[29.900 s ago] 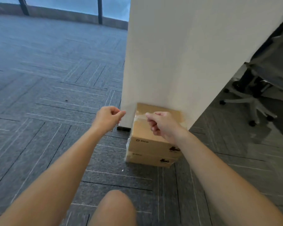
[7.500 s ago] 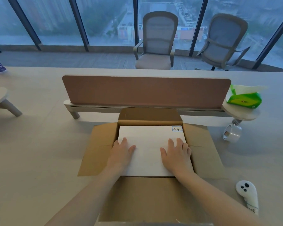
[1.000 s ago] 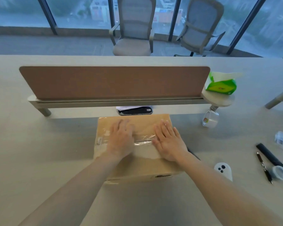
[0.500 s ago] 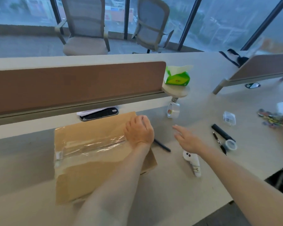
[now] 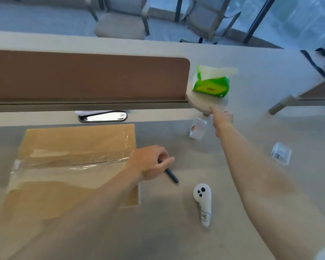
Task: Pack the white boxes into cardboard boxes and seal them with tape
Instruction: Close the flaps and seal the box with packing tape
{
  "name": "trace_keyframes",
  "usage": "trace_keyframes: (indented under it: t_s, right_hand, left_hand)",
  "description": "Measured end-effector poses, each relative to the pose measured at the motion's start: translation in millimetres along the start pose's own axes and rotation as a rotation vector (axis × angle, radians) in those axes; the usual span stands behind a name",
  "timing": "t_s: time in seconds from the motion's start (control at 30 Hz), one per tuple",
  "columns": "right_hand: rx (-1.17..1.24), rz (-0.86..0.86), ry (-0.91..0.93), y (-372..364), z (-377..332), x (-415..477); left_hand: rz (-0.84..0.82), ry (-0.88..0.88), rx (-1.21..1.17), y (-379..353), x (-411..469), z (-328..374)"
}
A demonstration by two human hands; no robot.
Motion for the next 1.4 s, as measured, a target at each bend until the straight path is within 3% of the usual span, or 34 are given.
trace_keyframes:
  t_s: [0.13, 0.27, 0.6, 1.1, 1.3, 1.4]
  right_hand:
    - [0.252, -0.152, -0.069, -12.0, 23.0, 39.7]
    - [0.422, -0.268, 0.023, -27.8, 27.5, 53.5]
    - [0.229, -0.405, -0.088, -25.7, 45.8, 46.3]
    - [0.257, -0.227, -0.291, -26.2, 15.7, 24.6]
    - [0.225, -0.12, -0.194, -9.3, -1.7, 20.8]
    - [0.109, -0.196, -0.065, -2.0, -9.2, 0.9]
  left_hand:
    - [0.027, 0.086, 0.067, -3.6, 5.5, 3.2]
    - [0.107, 0.036, 0.101, -2.6, 1.8, 7.2]
    - [0.149, 0.051, 0.116, -3.4, -0.1, 5.8]
    - [0.079, 0.097, 0.191, -4.8, 1.5, 8.3]
    - [0.101, 0.086, 0.203, -3.9, 1.9, 8.6]
    - [0.102, 0.088, 0.178, -4.0, 2.7, 8.1]
Point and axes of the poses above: each hand's wrist, its own x-axis towards the middle knuckle, its own y-axis out of the back of the hand, z = x × y, the point moved 5 cm from there along x, towards the middle knuckle, and after that the axes turned 10 degrees about -z, right-handed, at the moved point
